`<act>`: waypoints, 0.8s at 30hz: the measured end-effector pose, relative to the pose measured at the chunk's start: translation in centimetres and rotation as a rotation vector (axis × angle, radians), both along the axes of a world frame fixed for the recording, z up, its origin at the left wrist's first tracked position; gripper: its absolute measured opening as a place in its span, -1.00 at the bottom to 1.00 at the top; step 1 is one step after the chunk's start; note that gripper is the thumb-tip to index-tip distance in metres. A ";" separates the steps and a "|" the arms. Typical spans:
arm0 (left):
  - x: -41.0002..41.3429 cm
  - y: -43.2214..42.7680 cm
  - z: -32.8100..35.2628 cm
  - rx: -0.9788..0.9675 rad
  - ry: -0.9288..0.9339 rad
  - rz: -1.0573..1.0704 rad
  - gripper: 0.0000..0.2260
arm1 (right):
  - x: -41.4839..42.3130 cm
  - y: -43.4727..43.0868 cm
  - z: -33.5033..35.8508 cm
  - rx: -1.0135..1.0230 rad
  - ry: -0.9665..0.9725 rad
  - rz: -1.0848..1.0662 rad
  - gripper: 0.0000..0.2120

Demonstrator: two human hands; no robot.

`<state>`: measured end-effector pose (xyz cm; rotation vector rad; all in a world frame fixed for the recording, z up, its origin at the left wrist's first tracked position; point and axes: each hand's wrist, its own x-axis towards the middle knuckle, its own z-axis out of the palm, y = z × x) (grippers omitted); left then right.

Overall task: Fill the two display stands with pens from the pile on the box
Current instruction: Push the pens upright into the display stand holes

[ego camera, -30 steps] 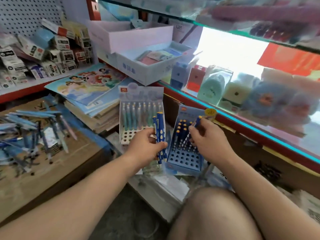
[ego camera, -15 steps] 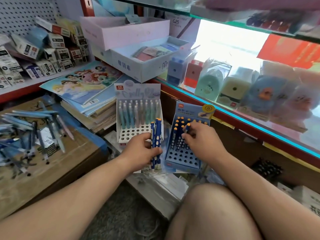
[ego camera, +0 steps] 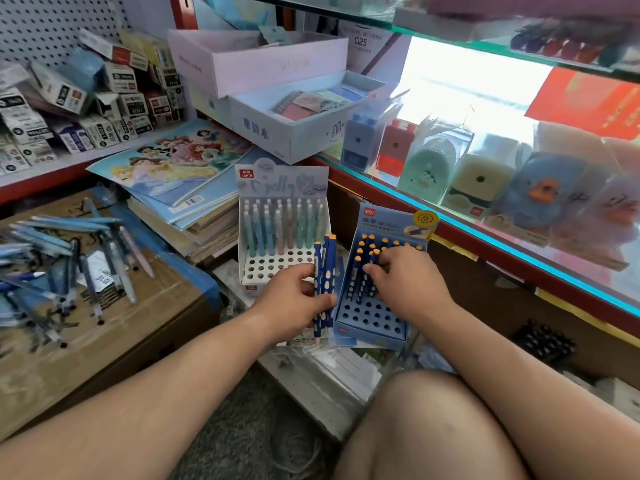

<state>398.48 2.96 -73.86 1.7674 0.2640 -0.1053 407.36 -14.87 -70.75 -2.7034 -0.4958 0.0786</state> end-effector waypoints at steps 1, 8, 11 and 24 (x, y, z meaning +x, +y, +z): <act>0.0 0.0 0.0 -0.004 -0.001 0.000 -0.79 | 0.0 0.0 0.0 0.003 -0.012 -0.006 -0.70; 0.1 0.0 -0.1 -0.032 0.004 0.005 -0.77 | 0.2 -0.2 -0.6 -0.079 -0.018 0.002 -0.63; 0.2 -0.1 0.0 -0.046 0.004 0.005 -0.77 | 0.3 -0.2 -0.9 -0.081 0.045 -0.002 -0.62; 0.5 -0.5 0.0 -0.105 -0.016 -0.150 -0.70 | -2.5 0.1 0.8 0.731 0.327 0.038 -0.86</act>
